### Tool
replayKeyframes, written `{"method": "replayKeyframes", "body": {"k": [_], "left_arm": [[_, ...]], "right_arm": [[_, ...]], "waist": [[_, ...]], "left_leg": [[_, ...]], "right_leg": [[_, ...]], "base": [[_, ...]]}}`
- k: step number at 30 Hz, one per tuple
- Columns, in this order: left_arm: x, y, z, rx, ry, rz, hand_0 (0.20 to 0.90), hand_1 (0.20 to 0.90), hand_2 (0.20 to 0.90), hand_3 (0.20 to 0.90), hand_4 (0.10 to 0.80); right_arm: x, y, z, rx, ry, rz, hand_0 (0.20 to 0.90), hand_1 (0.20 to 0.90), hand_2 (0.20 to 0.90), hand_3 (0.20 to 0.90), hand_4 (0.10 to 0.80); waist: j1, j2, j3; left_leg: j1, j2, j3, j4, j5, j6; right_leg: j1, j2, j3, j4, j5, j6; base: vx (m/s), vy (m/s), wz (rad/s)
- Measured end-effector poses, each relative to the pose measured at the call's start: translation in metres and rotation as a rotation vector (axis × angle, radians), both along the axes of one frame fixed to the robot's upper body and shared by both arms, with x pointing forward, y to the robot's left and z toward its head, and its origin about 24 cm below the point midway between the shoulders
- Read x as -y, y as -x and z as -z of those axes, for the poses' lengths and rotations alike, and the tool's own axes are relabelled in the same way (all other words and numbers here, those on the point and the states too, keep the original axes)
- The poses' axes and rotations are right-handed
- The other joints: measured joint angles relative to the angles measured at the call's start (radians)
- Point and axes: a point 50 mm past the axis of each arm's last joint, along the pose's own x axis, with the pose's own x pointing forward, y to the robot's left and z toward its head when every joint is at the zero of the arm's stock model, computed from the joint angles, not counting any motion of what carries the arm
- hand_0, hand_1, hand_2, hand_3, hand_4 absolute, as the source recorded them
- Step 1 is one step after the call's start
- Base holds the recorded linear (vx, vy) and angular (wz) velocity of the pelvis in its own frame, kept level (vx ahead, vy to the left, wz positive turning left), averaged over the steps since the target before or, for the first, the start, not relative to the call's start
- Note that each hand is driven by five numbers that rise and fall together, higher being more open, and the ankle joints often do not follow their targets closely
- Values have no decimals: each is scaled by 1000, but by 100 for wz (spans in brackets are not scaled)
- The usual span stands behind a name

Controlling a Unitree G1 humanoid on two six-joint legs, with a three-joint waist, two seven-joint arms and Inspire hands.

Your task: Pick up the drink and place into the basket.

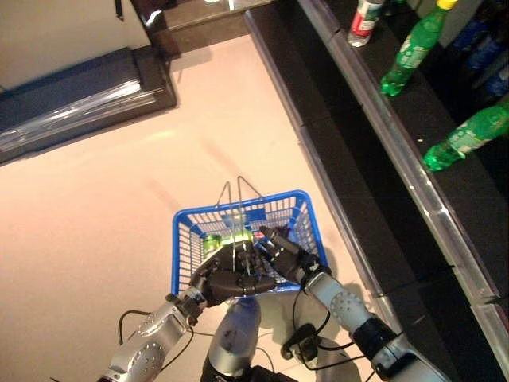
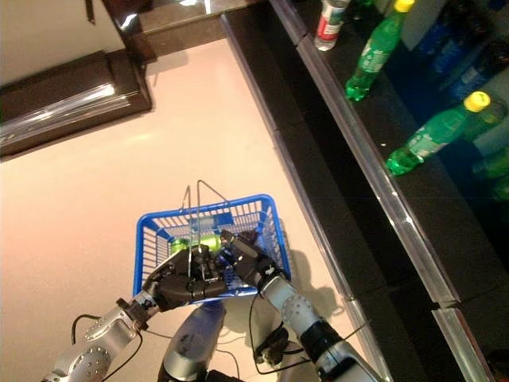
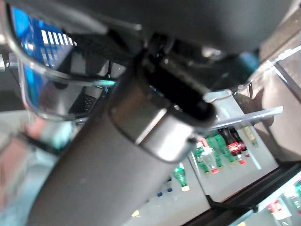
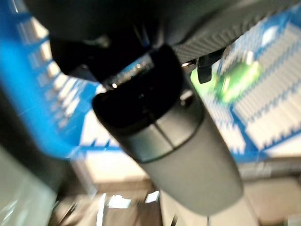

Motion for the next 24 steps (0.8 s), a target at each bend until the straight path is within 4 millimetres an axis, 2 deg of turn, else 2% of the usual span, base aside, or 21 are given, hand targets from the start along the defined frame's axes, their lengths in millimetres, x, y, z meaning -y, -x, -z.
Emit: {"method": "replayKeyframes", "body": {"k": [1,4,7,11,14,17,19,24], "left_arm": [[0,0,0,0,0,0,300,300,300,200,100],[-14,7,14,-35,-26,-97,300,300,300,200,100],[-25,12,19,-36,-56,-188,300,300,300,200,100],[-26,14,21,-41,-60,-239,300,300,300,200,100],[-28,22,26,-66,-62,-276,300,300,300,200,100],[-28,23,29,-89,-47,-330,300,300,300,200,100],[-30,24,32,-114,-49,-392,300,300,300,200,100],[-34,32,56,-231,-96,-532,300,300,300,200,100]], "right_arm": [[0,0,0,0,0,0,900,900,900,900,800],[18,24,3,58,55,-23,900,900,900,900,800],[31,43,2,88,78,-32,900,900,900,900,800],[45,57,3,107,84,-31,900,900,900,900,800],[45,65,-1,146,66,-56,900,900,900,900,800],[46,70,-12,223,49,-95,900,900,900,900,800],[44,71,-16,277,40,-132,900,900,900,900,800],[40,73,-17,306,29,-143,900,900,900,900,800]], "waist": [[0,0,0],[-45,-33,-12],[-67,-54,-19],[-103,-59,-20],[-135,-74,-28],[-145,-79,-32],[-144,-92,-46],[-179,-103,-115]], "left_leg": [[0,0,0,0,0,0],[4,7,25,-1,-5,8],[3,19,55,-1,-8,12],[21,31,81,-6,-10,16],[49,39,100,-24,-14,21],[59,41,104,-34,-14,22],[77,50,127,-41,-14,22],[122,55,148,-77,-12,20]], "right_leg": [[0,0,0,0,0,0],[-2,11,18,-20,19,6],[2,26,37,-52,40,6],[15,41,61,-85,66,7],[29,50,86,-102,72,8],[36,51,90,-109,76,8],[40,56,112,-118,81,7],[83,66,125,-175,104,15]], "base": [[1,7,-19],[-7,3,-18],[-21,-7,-25],[-8,-13,-22],[-2,-25,-17],[4,-27,-11],[16,-36,-24],[18,-6,-11]]}}
